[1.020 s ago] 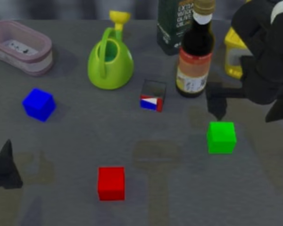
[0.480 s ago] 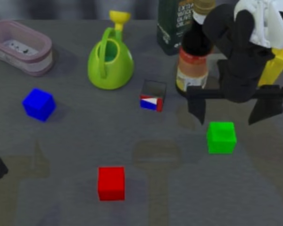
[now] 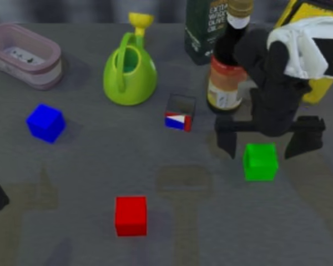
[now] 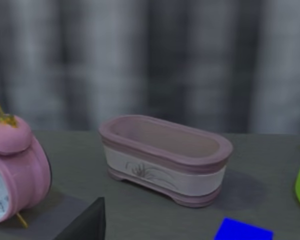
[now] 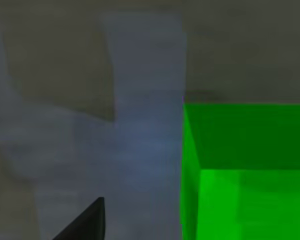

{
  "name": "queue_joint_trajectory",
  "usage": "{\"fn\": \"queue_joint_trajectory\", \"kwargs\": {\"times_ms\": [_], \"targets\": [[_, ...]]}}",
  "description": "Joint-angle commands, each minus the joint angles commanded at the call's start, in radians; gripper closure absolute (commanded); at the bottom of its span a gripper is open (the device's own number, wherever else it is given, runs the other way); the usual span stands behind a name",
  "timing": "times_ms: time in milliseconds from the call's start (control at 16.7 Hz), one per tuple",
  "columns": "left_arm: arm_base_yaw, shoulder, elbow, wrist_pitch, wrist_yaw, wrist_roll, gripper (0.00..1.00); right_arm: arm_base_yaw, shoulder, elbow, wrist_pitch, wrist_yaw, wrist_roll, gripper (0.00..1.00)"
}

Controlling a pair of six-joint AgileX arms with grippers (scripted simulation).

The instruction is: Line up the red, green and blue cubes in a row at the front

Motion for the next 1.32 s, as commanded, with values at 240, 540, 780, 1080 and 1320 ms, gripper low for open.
{"fn": "queue_joint_trajectory", "kwargs": {"times_ms": [240,540,780,1080,1320], "targets": [[0.000,0.000,0.000,0.000,0.000,0.000,0.00,0.003,0.048,-0.070,0.113,0.000,0.003,0.00],[0.000,0.000,0.000,0.000,0.000,0.000,0.00,0.003,0.050,-0.072,0.116,0.000,0.003,0.08],[0.000,0.000,0.000,0.000,0.000,0.000,0.00,0.003,0.050,-0.072,0.116,0.000,0.003,0.38],[0.000,0.000,0.000,0.000,0.000,0.000,0.00,0.003,0.050,-0.072,0.116,0.000,0.003,0.75],[0.000,0.000,0.000,0.000,0.000,0.000,0.00,0.003,0.050,-0.072,0.116,0.000,0.003,1.00]]}}
